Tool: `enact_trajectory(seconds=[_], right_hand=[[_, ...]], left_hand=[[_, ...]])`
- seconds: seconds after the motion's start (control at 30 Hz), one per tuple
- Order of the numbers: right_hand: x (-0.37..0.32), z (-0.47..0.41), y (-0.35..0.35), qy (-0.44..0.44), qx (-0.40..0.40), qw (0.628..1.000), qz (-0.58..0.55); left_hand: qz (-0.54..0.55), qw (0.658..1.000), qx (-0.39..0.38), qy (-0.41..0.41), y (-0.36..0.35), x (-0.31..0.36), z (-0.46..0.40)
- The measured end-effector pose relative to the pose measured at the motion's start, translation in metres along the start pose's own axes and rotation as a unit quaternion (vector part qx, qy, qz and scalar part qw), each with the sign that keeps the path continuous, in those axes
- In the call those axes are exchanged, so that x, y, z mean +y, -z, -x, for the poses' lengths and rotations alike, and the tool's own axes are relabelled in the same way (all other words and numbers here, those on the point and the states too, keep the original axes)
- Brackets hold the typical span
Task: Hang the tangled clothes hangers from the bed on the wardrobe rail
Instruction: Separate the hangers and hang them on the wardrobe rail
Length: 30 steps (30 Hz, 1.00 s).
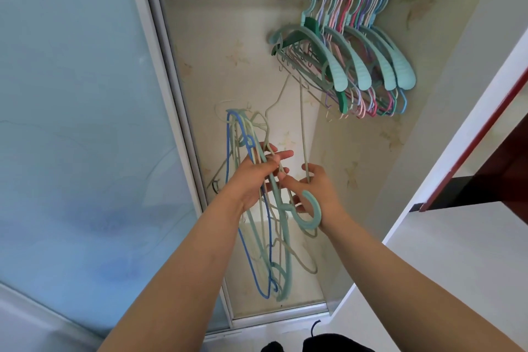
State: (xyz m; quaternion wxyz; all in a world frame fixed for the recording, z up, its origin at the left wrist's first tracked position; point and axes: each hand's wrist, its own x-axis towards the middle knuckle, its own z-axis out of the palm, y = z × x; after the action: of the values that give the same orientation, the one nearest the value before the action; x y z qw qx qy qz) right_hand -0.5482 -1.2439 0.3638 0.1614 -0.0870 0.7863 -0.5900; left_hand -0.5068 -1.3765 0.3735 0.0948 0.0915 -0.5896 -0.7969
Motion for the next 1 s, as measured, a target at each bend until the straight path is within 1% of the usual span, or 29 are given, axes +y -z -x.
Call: enact_trajectory(seconds=[0.13,0.17,0.27,0.37,0.4,0.5,0.63,0.67,0.77,0.83,0.93,1.0], right_hand=[[-0.006,0.0,0.008,-0.025,0.009,0.994,-0.102],[-0.006,-0.002,0.011,-0.025,0.013,0.994,-0.103],[-0.003,-0.008,0.016,-0.007,0.013,1.0,-0.013],[-0.001,-0.01,0.018,0.017,0.011,1.0,-0.008],[-0.002,-0.011,0.018,0.033,0.01,0.999,0.01],[-0.009,-0.01,0.021,0.077,-0.013,0.988,0.132],[-0.012,-0.005,0.026,0.045,-0.084,0.974,0.204],[-0.009,-0.007,0.026,0.041,-0.084,0.973,0.213],[-0.002,-0.014,0.031,0.061,-0.014,0.96,0.272],[-0.003,-0.015,0.04,0.08,0.021,0.942,0.324],[-0.007,-0.016,0.055,0.102,0.035,0.918,0.381],[-0.007,-0.018,0.06,0.111,0.049,0.912,0.393]], left_hand=[[-0.003,1.0,0.02,0.002,-0.001,-0.002,0.004],[-0.005,1.0,0.021,-0.004,-0.003,-0.004,0.006],[-0.022,0.999,0.007,-0.041,-0.015,-0.008,0.013],[-0.027,0.998,0.005,-0.051,-0.017,-0.001,0.01],[-0.029,0.998,0.011,-0.051,-0.015,0.001,0.008],[-0.035,0.998,0.033,-0.05,-0.012,0.003,0.005],[-0.089,0.994,0.049,-0.035,-0.007,-0.002,0.003],[-0.1,0.994,0.044,-0.027,-0.005,-0.004,0.003],[-0.132,0.991,0.012,-0.014,0.006,-0.011,0.005],[-0.171,0.985,0.019,-0.018,0.012,-0.017,0.007],[-0.201,0.979,0.034,-0.01,0.02,-0.026,0.01],[-0.203,0.979,0.026,0.001,0.023,-0.031,0.013]])
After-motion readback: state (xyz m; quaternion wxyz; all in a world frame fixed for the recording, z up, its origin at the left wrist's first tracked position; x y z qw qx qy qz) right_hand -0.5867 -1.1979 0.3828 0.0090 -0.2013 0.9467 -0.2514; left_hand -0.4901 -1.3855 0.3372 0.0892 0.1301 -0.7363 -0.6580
